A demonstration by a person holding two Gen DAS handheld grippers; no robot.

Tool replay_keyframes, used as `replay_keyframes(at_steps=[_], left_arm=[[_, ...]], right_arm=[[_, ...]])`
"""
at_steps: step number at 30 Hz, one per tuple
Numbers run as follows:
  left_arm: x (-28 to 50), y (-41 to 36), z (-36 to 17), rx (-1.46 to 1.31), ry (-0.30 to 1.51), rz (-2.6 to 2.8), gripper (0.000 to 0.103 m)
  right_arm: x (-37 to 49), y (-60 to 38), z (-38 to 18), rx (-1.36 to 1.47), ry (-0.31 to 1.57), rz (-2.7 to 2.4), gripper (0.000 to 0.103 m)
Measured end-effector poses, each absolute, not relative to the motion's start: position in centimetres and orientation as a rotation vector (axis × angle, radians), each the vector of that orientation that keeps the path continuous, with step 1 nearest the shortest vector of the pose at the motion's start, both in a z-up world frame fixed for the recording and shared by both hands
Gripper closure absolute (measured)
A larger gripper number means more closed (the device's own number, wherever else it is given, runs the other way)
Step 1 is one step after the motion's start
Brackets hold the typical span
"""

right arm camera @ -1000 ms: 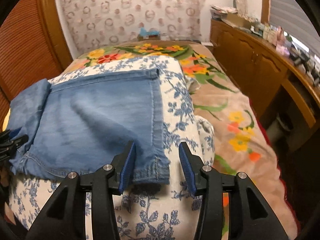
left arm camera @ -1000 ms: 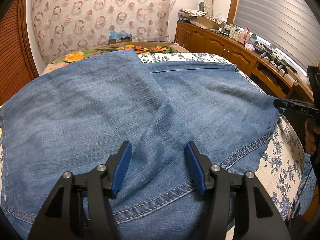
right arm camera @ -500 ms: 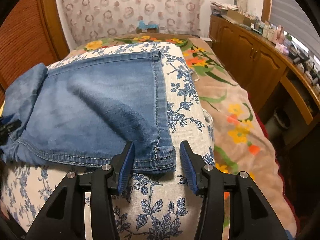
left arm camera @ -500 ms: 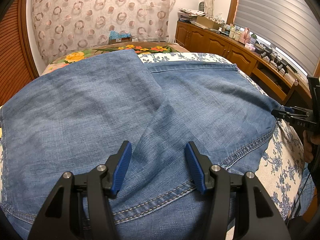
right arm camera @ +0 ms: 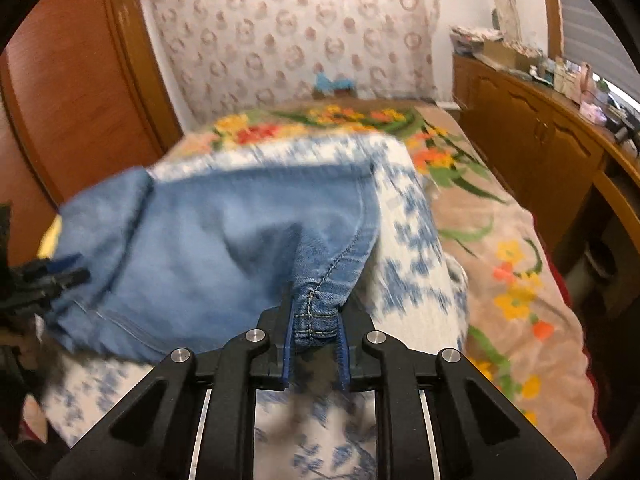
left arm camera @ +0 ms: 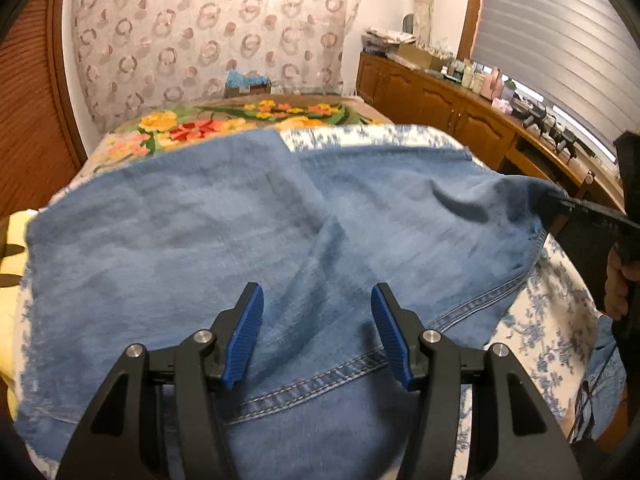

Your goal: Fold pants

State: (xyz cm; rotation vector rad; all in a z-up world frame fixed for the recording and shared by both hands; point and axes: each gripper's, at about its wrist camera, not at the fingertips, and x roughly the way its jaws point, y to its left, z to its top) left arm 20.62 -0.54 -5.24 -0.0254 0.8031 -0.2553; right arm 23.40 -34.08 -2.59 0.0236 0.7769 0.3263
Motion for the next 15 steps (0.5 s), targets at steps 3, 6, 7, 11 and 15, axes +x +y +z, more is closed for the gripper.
replay_keyframes(at_steps=[3, 6, 7, 11, 15], left_arm=[[20.0, 0.1, -4.0, -0.017, 0.775, -0.243, 0.047], [19.3, 0.9, -3.2, -0.015, 0.758, -0.230, 0.047], [19.1, 1.2, -3.0, -0.018, 0.753, -0.225, 0.047], [18.4, 1.9, -2.2, -0.028, 0.731, -0.203, 0.047], [18.0, 3.2, -1.8, -0.041, 0.719, -0.180, 0.047]], right_arm=[[23.6, -32.7, -0.2, 0.016, 0.724, 0.375, 0.089], [23.6, -30.9, 1.9, 0.008, 0.681, 0.431, 0.089], [23.6, -30.1, 2.5, 0.003, 0.668, 0.452, 0.089], [23.7, -26.6, 4.8, -0.020, 0.621, 0.544, 0.089], [23.8, -23.1, 6.7, -0.059, 0.580, 0.627, 0.089]])
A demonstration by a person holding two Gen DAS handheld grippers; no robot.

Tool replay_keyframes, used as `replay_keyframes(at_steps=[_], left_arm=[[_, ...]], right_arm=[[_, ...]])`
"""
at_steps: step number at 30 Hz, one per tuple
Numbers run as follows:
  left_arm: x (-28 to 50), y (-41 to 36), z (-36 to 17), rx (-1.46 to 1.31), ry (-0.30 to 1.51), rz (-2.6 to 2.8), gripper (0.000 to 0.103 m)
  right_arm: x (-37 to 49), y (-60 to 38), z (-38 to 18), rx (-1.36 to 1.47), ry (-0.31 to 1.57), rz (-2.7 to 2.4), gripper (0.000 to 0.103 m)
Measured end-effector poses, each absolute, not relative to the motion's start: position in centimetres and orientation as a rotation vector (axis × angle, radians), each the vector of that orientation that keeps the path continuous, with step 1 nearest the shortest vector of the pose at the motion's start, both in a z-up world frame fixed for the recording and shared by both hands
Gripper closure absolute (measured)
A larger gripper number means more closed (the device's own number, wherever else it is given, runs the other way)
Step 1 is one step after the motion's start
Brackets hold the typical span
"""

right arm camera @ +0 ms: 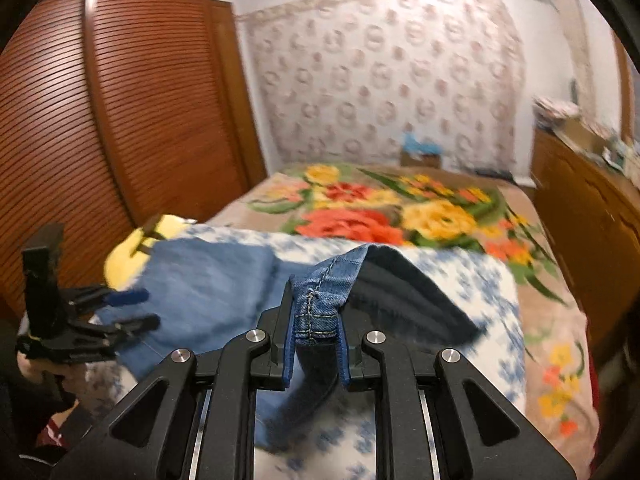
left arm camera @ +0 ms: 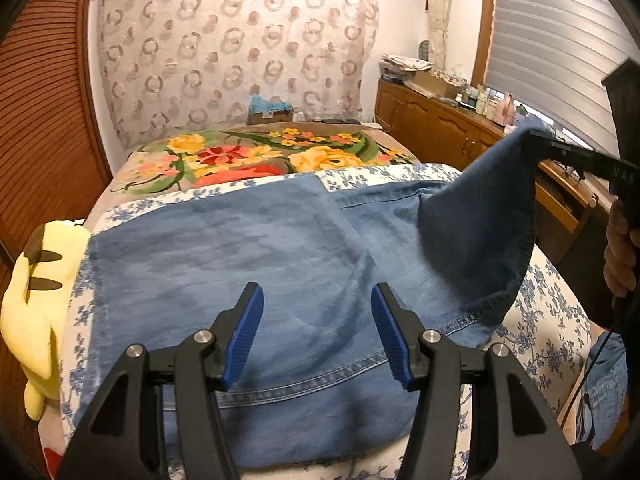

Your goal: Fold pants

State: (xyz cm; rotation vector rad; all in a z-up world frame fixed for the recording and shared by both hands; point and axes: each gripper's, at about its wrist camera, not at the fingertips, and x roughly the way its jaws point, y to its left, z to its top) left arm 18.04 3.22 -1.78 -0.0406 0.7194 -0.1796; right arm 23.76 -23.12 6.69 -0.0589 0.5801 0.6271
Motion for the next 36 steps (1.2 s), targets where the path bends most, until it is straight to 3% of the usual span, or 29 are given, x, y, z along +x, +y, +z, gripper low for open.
replay_keyframes(at_steps=[12, 23, 30, 36], left_arm=[[16.5, 7.0, -2.0, -0.088, 0.708, -0.096, 0.047], [15.5, 10.7, -3.9, -0.154, 0.735, -0.040, 0.047], [15.2, 11.3, -3.5, -0.168, 0.711, -0.032, 0.047], [15.0, 11.1, -2.8, -0.168, 0.693, -0.048, 0.047]], right_arm=[[23.7, -12.1, 8.6, -0.123, 0.549, 0.880, 0.089], [24.3, -5.4, 2.1, -0.178, 0.746, 0.964, 0.087], [24.2, -5.5, 2.0, -0.178, 0.780, 0.957, 0.060], [24.1, -8.1, 4.6, -0.163, 0.705, 0.904, 0.054]])
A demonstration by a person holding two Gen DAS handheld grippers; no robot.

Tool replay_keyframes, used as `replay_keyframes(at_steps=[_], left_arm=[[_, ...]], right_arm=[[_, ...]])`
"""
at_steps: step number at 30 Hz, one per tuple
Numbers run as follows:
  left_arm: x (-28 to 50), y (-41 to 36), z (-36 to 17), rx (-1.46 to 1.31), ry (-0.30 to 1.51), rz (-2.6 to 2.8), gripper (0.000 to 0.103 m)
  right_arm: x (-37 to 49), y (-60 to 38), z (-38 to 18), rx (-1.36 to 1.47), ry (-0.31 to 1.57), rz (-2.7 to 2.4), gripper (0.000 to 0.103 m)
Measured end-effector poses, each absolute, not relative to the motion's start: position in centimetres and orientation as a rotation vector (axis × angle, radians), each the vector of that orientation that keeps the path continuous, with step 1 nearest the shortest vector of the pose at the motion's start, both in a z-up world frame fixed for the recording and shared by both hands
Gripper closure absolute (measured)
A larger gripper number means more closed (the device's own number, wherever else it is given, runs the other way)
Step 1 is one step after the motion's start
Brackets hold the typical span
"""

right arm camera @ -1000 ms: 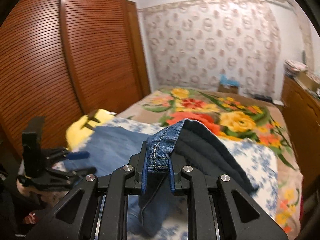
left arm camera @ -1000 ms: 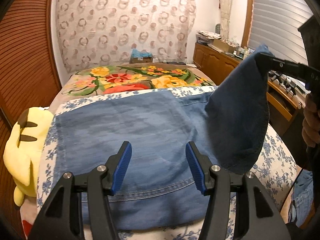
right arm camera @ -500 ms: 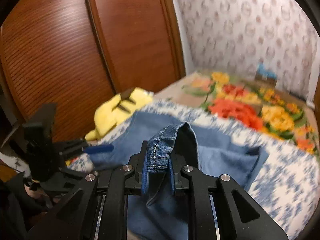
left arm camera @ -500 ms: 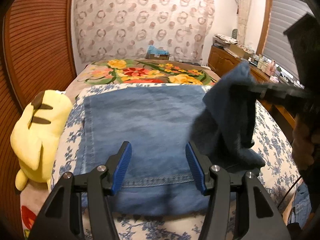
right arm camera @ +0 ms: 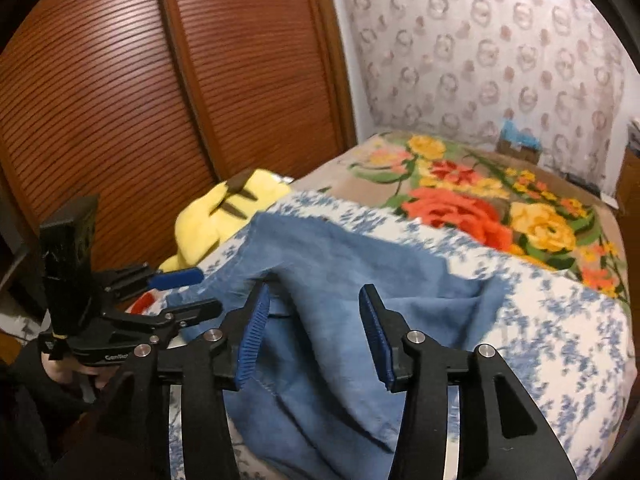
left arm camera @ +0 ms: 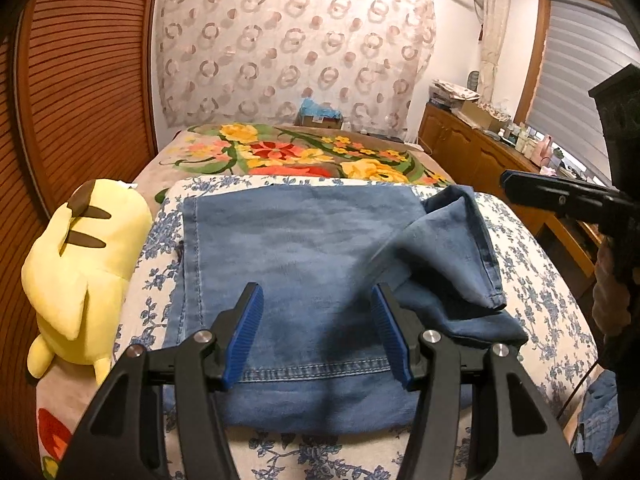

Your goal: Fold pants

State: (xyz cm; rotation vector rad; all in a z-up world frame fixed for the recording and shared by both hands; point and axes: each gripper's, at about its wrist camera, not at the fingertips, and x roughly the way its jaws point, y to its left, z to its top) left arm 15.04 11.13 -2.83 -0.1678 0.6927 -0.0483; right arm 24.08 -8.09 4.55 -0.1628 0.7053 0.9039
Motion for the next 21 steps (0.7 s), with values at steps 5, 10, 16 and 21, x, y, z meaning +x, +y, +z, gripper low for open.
replay_keyframes(at_steps=[5, 10, 16, 21], left_arm=[[15.1, 11.0, -3.1, -0.165, 0.699, -0.059, 0.047], [15.5, 10.5, -4.6, -0.158, 0.738, -0.081, 0.047], [16.7, 10.0, -6.3, -0.146, 0.780, -0.121, 0.052], [18.4, 9.2, -7.0, -0.106, 0.803, -0.149, 0.068]], right_arm=[[25.1, -10.8, 4.2, -0.146, 0.710, 0.819, 0.051], [25.9, -12.7, 1.2, -0.136, 0.789, 0.733, 0.051], [25.6, -14.2, -2.2, -0.089, 0.886, 0.715, 0.051], [25.2, -14.2, -3.4, -0.070, 0.922, 0.734, 0.051]])
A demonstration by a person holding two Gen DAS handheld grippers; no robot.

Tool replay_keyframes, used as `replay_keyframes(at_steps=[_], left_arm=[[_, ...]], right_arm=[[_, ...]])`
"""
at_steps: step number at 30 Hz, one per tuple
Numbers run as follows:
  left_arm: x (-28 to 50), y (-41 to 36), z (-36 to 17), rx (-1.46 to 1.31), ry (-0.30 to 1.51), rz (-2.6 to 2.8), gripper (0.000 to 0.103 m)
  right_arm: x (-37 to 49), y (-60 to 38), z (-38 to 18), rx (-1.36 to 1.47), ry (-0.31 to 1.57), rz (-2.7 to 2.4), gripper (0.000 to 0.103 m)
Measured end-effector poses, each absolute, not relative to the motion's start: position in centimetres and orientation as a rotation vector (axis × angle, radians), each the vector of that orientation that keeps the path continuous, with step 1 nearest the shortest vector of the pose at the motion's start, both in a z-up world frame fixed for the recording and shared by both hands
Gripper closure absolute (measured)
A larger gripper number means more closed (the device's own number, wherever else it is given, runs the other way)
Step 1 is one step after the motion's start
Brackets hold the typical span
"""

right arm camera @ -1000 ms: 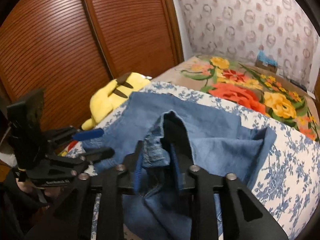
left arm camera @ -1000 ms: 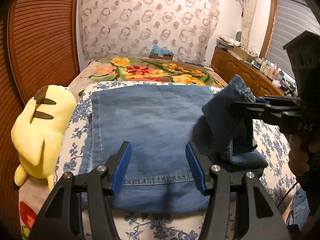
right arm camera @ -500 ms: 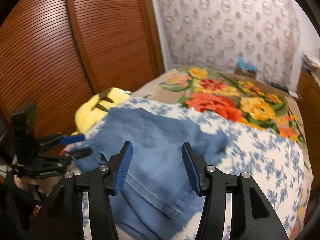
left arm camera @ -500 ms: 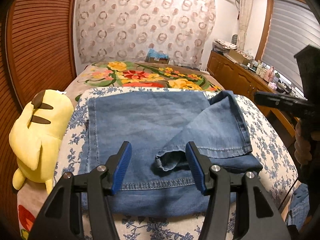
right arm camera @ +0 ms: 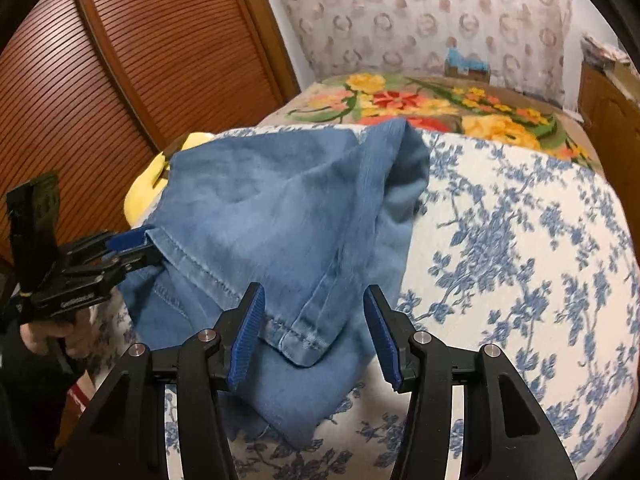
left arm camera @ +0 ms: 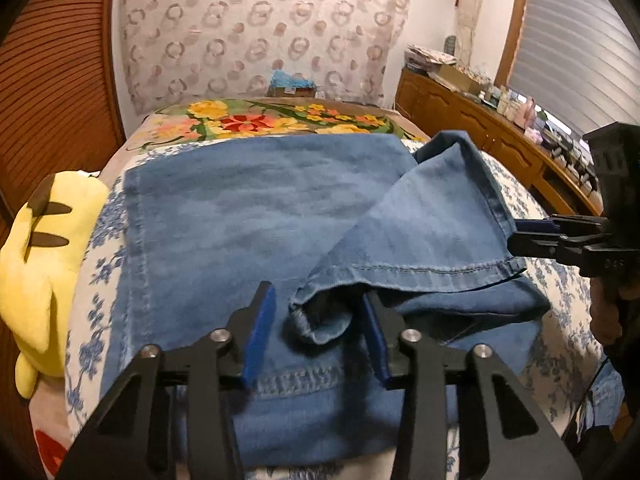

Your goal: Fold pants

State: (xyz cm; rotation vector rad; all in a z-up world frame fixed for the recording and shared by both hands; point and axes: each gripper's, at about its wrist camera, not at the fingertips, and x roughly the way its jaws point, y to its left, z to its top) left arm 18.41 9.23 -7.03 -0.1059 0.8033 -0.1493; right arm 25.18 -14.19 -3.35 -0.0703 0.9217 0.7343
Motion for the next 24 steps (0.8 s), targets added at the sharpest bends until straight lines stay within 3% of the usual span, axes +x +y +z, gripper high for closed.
replay_keyframes(at_steps=[5, 6, 7, 9, 12, 24], left_arm=[[19.1, 8.7, -7.3, -0.088, 0.811, -0.166, 0.079], [19.1, 8.6, -7.2, -0.087, 0.806, -0.167, 0.086], [19.0, 8.7, -7.1, -0.092, 0.799, -0.169, 0.087], [18.7, 8.9, -6.6, -0.102, 0.783, -0.169, 0.093], [18.3, 9.0, -5.5, -0.093, 0.760, -0.168, 0.096], [14.2, 9.8, 3.9, -0.085, 0.554, -0.223, 0.098]], right_arm=[[25.5, -13.7, -4.1, -0.068, 0.945, 0.746, 0.051], [25.6, -13.6, -4.2, -0.074, 0.947, 0.747, 0.054], [25.7, -13.5, -4.3, -0.076, 0.945, 0.749, 0.058], [25.7, -13.3, -4.3, -0.084, 0.936, 0.765, 0.085], [25.7, -13.2, -3.2, -0.116, 0.886, 0.777, 0.098], [27.1, -11.7, 9.6, -0.189, 0.565, 0.830, 0.102]])
